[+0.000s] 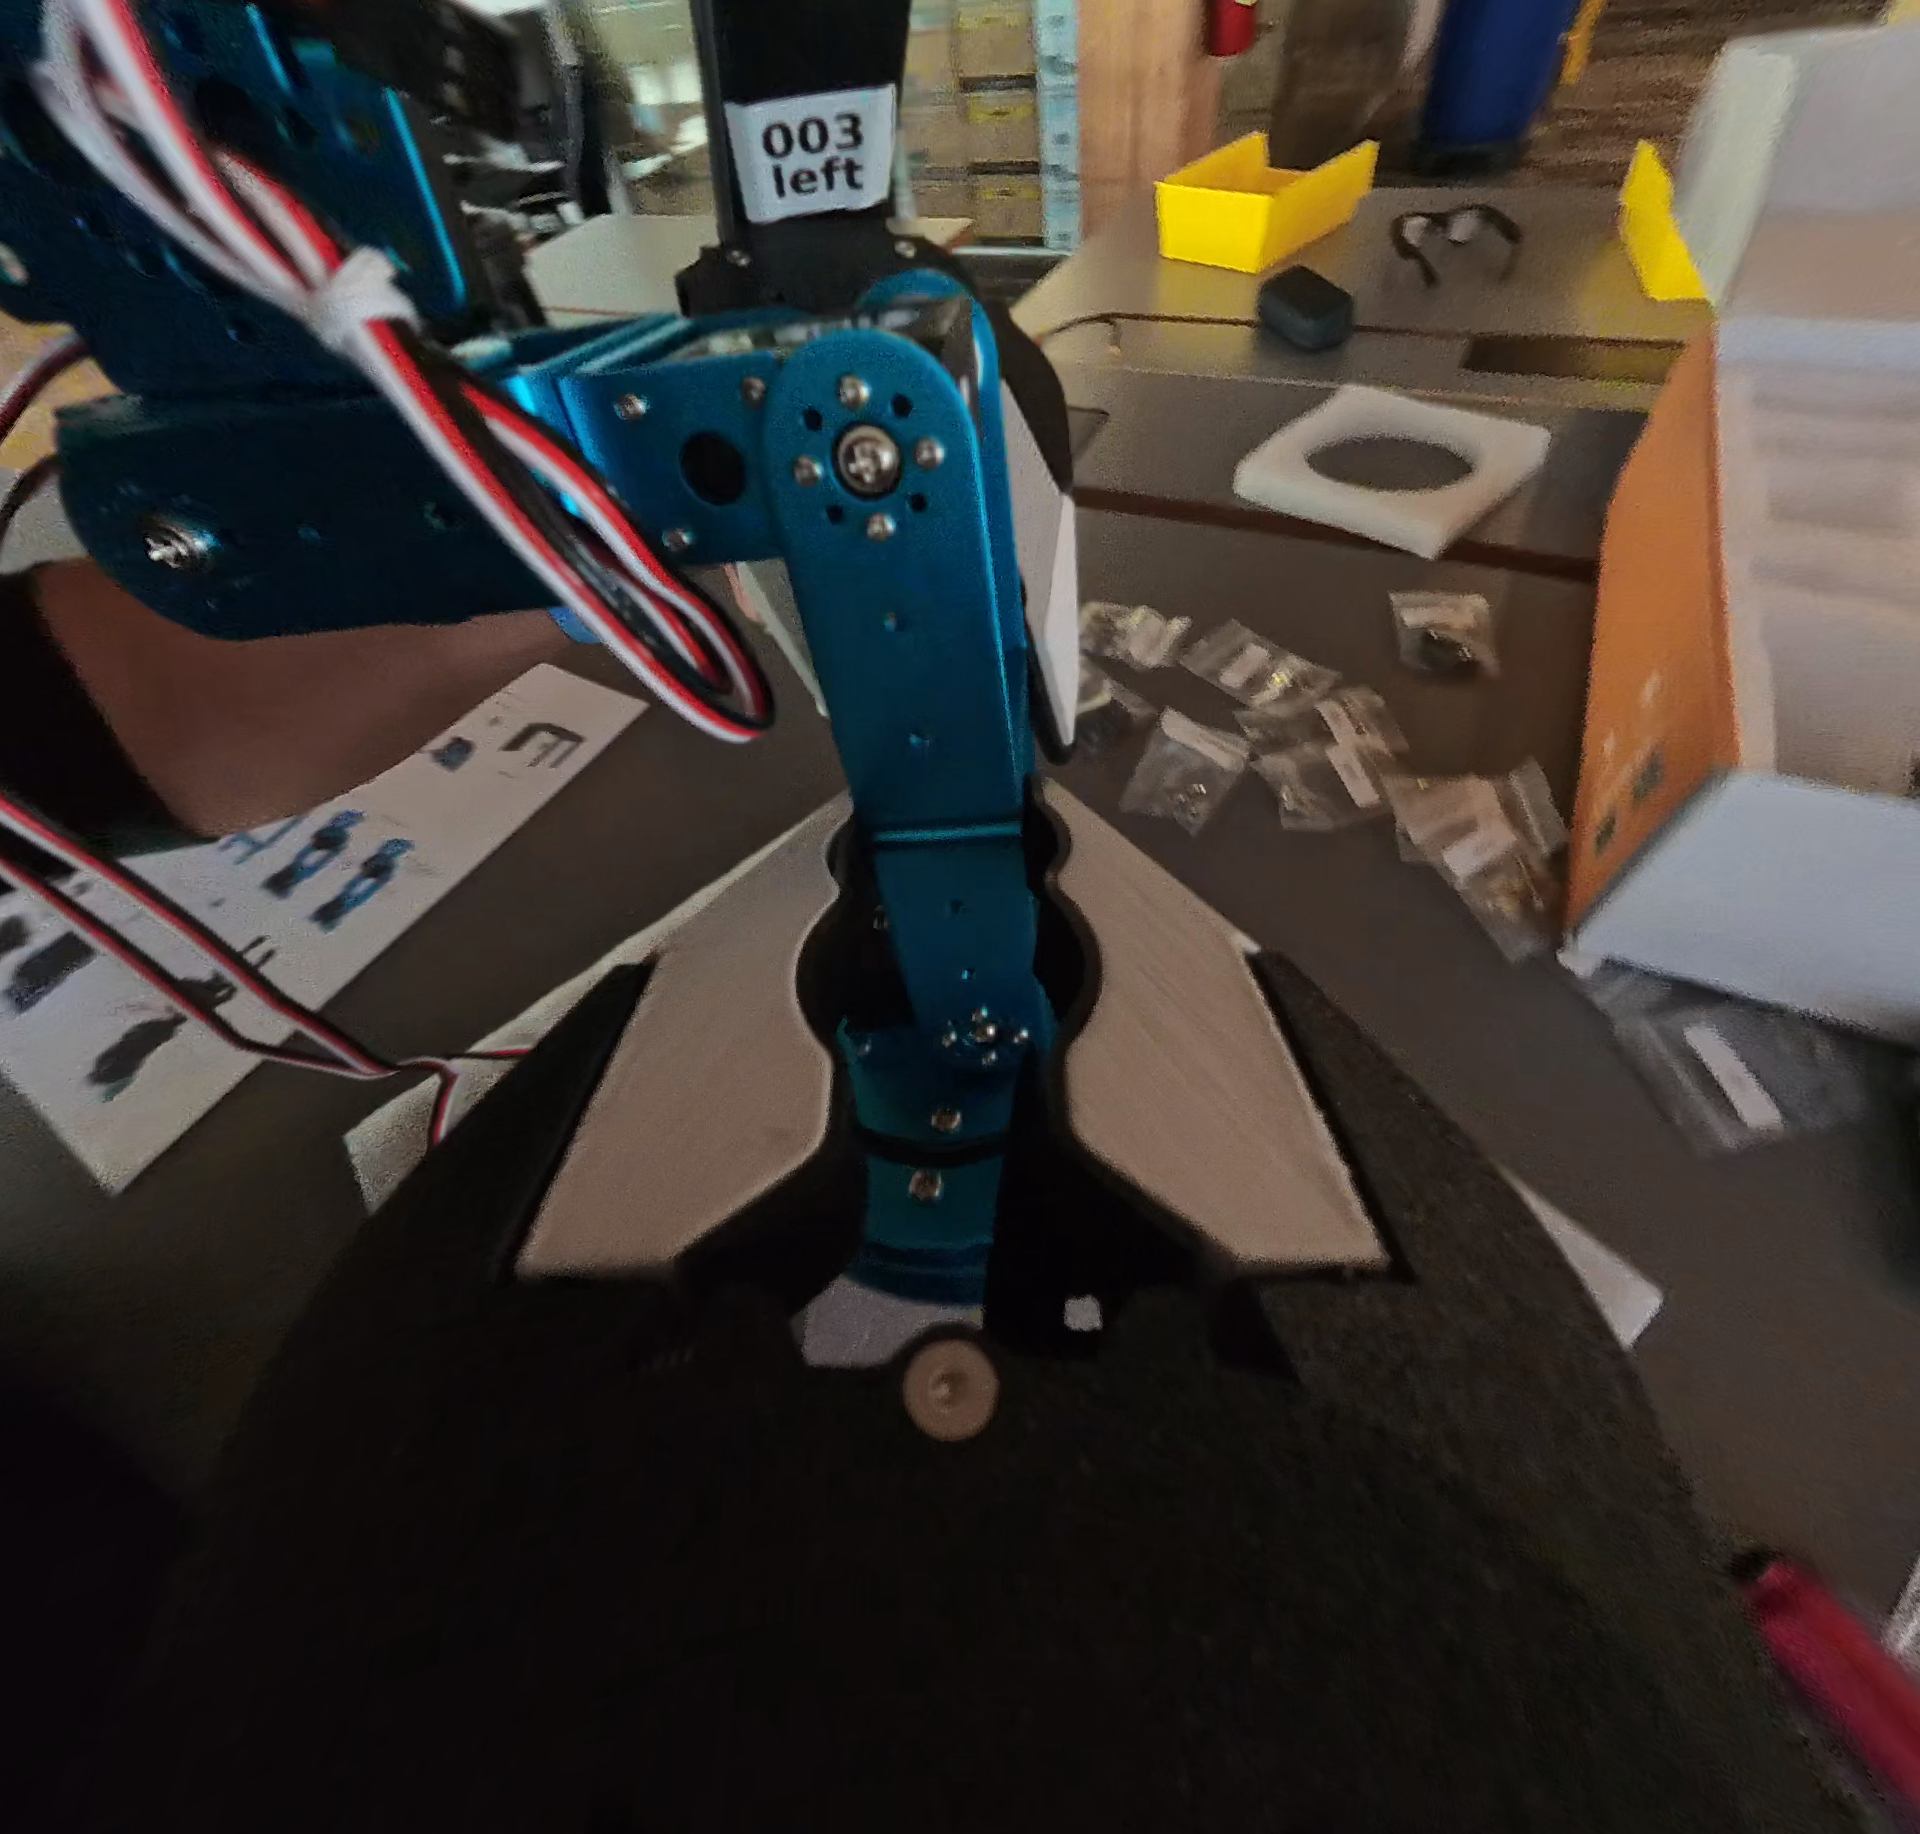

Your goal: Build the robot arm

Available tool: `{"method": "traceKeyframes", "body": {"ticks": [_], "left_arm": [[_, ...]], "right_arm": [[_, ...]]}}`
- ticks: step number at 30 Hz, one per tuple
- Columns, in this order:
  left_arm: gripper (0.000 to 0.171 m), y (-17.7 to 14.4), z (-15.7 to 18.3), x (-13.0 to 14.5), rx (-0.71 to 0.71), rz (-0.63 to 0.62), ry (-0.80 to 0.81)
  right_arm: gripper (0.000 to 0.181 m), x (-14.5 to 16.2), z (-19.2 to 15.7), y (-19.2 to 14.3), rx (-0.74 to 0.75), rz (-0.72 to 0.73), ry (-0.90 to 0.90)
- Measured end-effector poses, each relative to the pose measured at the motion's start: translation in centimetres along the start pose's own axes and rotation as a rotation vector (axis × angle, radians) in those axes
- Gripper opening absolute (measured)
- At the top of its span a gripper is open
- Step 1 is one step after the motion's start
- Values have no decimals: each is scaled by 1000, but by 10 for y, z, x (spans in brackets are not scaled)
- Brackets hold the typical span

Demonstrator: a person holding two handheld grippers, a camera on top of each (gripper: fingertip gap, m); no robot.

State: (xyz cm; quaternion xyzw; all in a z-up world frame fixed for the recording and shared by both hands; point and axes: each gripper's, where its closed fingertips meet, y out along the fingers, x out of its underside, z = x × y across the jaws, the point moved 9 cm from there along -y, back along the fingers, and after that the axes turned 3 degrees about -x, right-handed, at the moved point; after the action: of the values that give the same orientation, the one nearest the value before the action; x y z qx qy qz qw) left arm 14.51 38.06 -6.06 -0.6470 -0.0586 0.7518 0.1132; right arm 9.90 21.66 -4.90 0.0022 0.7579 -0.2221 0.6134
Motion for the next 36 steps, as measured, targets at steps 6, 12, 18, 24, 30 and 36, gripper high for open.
{"method": "traceKeyframes", "body": {"ticks": [6, 12, 18, 24, 30, 36], "left_arm": [[27, -23, 32, -18, -239, 22, -52], [27, -27, 68, -7, -540, -15, -140], [27, -21, 90, 9, -759, -14, -335], [26, 7, 101, 10, -976, -66, -450], [27, 25, 107, 5, -1149, -89, -438], [28, 37, 106, 8, -1203, 9, -425]], "right_arm": [[27, -46, 17, 11, -351, -48, -47], [27, -41, 29, 40, -758, -203, -117], [27, -27, 43, 79, -1125, -266, -75], [28, -17, 57, 100, -1430, -347, -138], [30, -20, 61, 106, -1539, -373, -235], [36, -9, 69, 101, -1539, -413, -140]]}}
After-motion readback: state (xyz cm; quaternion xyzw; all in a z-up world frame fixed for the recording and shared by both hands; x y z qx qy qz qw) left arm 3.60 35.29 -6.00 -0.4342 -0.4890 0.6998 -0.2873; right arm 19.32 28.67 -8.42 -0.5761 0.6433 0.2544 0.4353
